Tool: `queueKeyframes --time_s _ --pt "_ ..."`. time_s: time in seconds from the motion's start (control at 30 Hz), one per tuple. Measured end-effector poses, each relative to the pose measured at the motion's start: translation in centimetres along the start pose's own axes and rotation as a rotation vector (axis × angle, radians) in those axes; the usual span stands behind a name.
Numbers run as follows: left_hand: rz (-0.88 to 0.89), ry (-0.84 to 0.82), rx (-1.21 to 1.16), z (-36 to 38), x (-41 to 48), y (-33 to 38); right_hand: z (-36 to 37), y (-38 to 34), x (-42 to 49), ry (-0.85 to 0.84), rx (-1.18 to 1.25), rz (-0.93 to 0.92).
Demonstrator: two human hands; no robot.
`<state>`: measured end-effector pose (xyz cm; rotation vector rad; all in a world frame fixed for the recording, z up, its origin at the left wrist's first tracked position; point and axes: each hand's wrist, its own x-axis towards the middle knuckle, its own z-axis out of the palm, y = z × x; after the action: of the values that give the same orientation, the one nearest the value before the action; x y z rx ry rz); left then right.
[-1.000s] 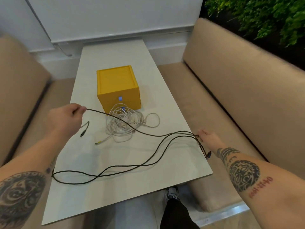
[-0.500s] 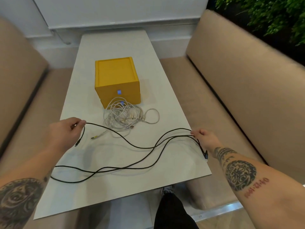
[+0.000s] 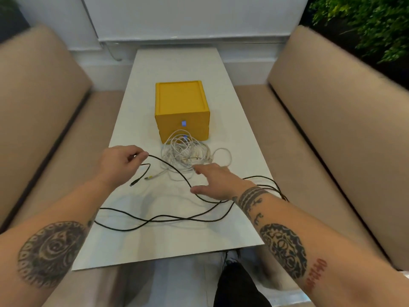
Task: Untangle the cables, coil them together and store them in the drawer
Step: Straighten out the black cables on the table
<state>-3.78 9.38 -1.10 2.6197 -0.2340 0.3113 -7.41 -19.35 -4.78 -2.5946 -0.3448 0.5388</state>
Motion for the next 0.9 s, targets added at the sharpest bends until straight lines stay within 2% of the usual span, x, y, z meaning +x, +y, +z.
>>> queueKeyframes --time_s 0.1,0.23,0.37,0.5,0.57,0.63,0.73,0.9 --pt "0.152 -0.061 0.059 -1.2 0.1 -1.7 3.5 -1.6 1.7 -0.011 0.095 0.078" --pt "0.248 -0.147 0.115 -3.3 0.0 -3.6 4.5 -2.6 2.5 0.027 0.203 0.028" --pt "0.146 -0.261 0.177 -5.2 0.6 -4.8 3.5 -1.5 3.1 0.169 0.122 0.069" --pt "-0.018 -0.314 0.220 -8.5 -0.7 -8.0 3.0 1.3 2.6 0.182 0.049 0.159" --pt "-0.018 -0.296 0.244 -9.1 -1.9 -10.0 3.2 1.5 2.4 0.175 0.042 0.173" --pt "-0.004 -0.269 0.303 -8.0 -3.2 -12.6 3.7 1.2 2.6 0.161 0.019 0.169" --pt "-0.092 -0.287 0.378 -5.3 -5.6 -15.7 4.4 1.3 2.4 0.157 -0.020 0.168" --pt "-0.143 -0.366 0.240 -1.2 -8.8 -17.5 5.1 1.8 1.3 0.131 -0.100 0.138"
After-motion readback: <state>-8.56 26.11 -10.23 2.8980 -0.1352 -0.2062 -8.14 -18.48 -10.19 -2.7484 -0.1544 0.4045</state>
